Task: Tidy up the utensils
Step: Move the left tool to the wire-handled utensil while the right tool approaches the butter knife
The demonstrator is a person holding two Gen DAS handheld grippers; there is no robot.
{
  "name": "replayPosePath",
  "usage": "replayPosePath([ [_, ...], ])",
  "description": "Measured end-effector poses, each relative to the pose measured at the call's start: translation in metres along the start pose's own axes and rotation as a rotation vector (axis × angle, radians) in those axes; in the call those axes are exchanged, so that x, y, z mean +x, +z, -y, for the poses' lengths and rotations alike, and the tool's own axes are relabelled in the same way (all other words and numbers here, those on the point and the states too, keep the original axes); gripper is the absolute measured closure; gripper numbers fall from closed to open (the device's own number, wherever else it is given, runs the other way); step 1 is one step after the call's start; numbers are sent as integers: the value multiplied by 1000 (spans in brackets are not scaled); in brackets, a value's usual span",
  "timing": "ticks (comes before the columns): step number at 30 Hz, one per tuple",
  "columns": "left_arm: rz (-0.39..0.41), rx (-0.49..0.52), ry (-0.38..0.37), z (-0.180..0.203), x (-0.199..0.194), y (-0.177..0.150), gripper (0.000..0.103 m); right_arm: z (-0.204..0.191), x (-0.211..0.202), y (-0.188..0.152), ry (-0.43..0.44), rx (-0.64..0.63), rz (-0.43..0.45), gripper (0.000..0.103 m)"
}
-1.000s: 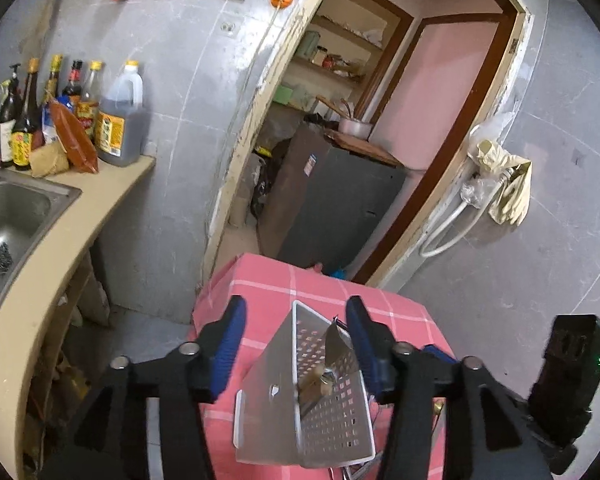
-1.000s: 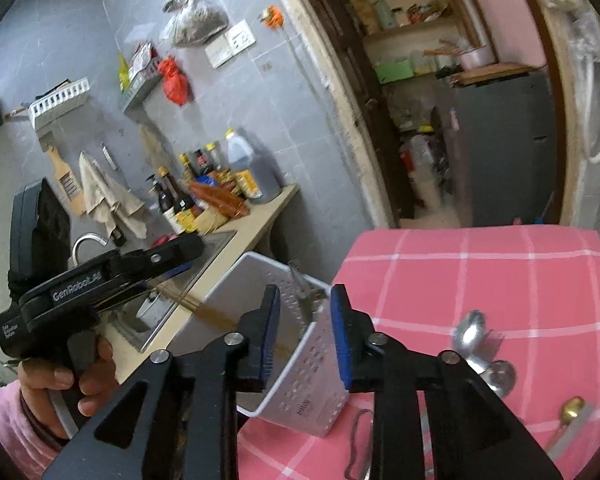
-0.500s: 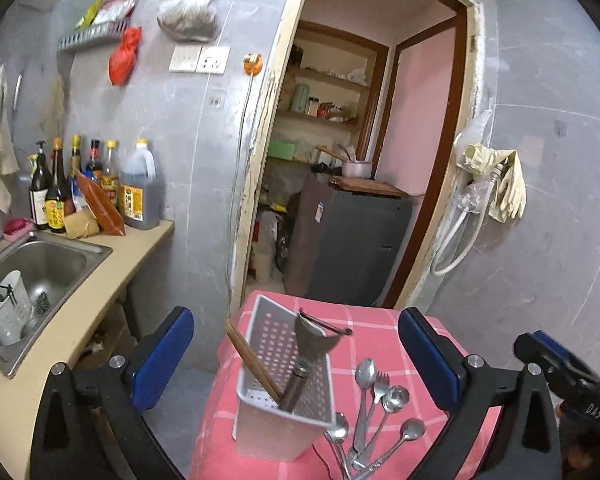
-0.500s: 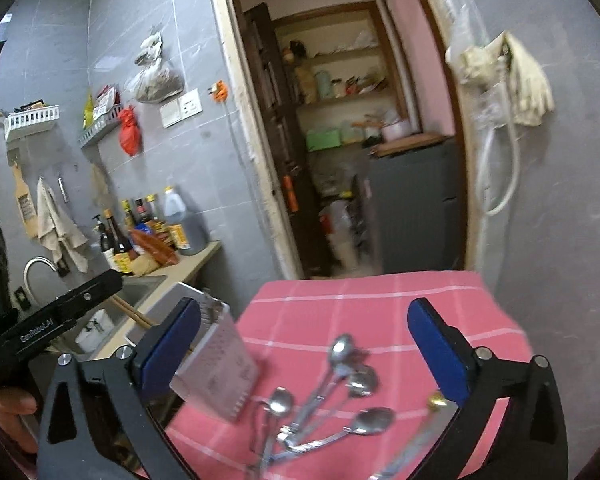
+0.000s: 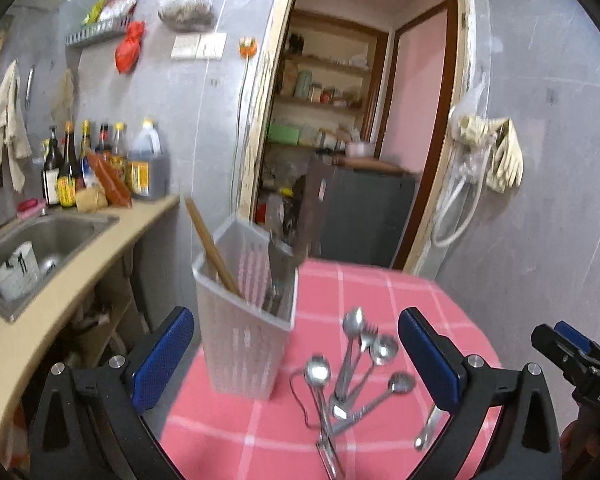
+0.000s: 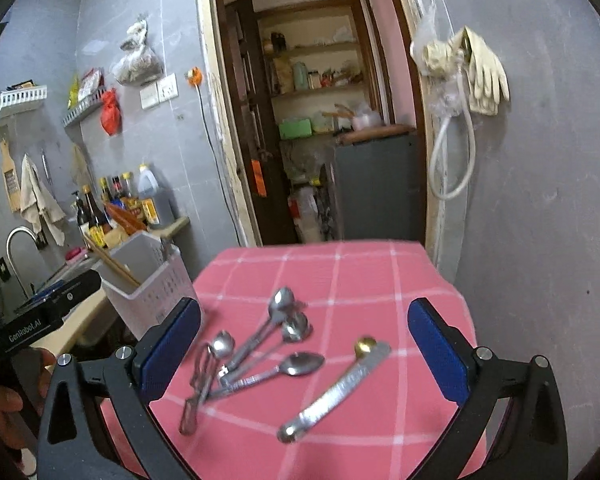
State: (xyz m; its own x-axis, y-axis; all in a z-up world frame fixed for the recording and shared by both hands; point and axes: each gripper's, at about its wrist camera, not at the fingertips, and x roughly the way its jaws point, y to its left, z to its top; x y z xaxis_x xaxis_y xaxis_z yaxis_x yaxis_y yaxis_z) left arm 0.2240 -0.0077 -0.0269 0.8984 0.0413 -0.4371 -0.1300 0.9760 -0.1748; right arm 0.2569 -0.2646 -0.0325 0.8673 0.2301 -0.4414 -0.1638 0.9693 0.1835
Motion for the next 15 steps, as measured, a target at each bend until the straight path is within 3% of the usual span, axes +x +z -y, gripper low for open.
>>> replayPosePath([
  [10, -271, -54, -76, 1, 43, -45, 1, 35, 52, -37, 81, 114, -220, 3],
  [15, -391, -98, -93, 1, 72, -63, 25, 49, 85, -56, 105, 186, -329, 29],
])
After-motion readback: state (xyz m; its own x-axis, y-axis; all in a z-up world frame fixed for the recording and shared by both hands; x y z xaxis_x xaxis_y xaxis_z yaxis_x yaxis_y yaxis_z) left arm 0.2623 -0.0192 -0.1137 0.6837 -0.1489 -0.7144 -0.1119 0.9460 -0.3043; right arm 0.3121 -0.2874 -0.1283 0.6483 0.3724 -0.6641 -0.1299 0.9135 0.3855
